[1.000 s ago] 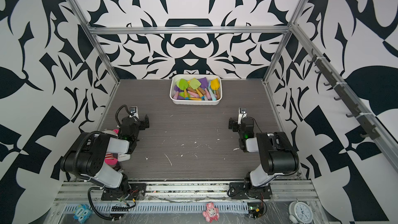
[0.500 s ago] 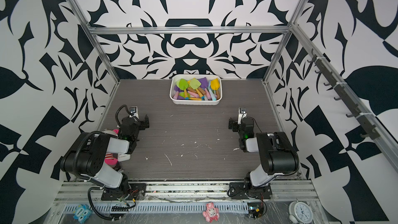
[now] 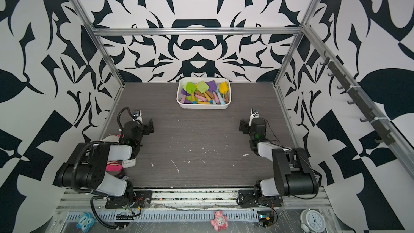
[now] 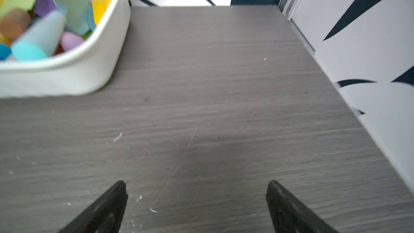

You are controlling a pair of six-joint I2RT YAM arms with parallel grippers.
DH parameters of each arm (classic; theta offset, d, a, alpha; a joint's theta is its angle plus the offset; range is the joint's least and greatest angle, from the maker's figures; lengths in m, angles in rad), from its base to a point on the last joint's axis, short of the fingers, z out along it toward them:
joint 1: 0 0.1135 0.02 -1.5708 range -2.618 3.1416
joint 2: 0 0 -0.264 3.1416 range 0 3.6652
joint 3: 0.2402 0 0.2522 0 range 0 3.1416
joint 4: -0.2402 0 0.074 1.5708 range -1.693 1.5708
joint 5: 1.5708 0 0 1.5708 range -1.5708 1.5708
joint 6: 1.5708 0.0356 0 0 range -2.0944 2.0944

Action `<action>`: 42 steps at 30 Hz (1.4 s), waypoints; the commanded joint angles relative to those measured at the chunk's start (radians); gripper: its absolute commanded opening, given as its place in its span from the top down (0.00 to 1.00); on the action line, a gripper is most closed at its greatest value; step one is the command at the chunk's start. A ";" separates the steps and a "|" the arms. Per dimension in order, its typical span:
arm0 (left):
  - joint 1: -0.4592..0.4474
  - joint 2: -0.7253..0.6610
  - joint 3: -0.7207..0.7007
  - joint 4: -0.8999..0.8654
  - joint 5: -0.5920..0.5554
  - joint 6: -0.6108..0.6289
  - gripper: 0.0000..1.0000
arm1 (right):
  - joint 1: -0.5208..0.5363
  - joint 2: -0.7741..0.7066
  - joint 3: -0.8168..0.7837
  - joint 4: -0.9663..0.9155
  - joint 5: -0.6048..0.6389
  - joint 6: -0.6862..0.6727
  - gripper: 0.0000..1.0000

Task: Take the shovel out of the storage box
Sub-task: Pick up the shovel from the storage box.

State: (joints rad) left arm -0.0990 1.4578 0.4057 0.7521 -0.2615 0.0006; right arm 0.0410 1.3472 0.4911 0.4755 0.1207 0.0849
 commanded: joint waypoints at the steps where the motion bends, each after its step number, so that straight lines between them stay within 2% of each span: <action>1: -0.006 -0.130 0.197 -0.449 -0.012 -0.096 0.01 | 0.002 -0.131 0.134 -0.358 0.024 0.116 0.00; 3: -0.005 -0.163 0.337 -0.698 0.014 -0.165 0.01 | 0.002 -0.176 0.207 -0.506 -0.012 0.164 0.01; 8: -0.018 -0.172 0.563 -1.021 0.164 -0.374 0.01 | 0.002 -0.172 0.403 -0.787 -0.135 0.265 0.04; 15: -0.092 -0.130 0.710 -1.197 0.266 -0.501 0.01 | 0.004 0.002 0.649 -0.960 -0.336 0.348 0.15; 18: -0.139 -0.078 0.790 -1.260 0.273 -0.502 0.01 | 0.025 0.081 0.744 -0.997 -0.365 0.361 0.16; 22: -0.216 0.010 0.910 -1.340 0.228 -0.482 0.01 | 0.071 0.202 0.881 -1.056 -0.368 0.341 0.17; 26: -0.258 0.131 1.035 -1.381 0.235 -0.497 0.01 | 0.126 0.297 0.983 -1.076 -0.357 0.336 0.17; 29: -0.281 0.261 1.185 -1.438 0.237 -0.486 0.01 | 0.164 0.347 1.049 -1.088 -0.356 0.331 0.18; 36: -0.328 0.629 1.683 -1.697 0.194 -0.425 0.14 | 0.218 0.407 1.133 -1.120 -0.353 0.318 0.18; 42: -0.336 0.876 2.014 -1.850 0.144 -0.390 0.29 | 0.229 0.427 1.153 -1.132 -0.370 0.324 0.18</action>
State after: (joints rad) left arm -0.4324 2.2742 2.3089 -0.9295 -0.0750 -0.4133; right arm 0.2657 1.7885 1.6009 -0.6399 -0.2344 0.4160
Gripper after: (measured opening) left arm 0.721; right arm 0.818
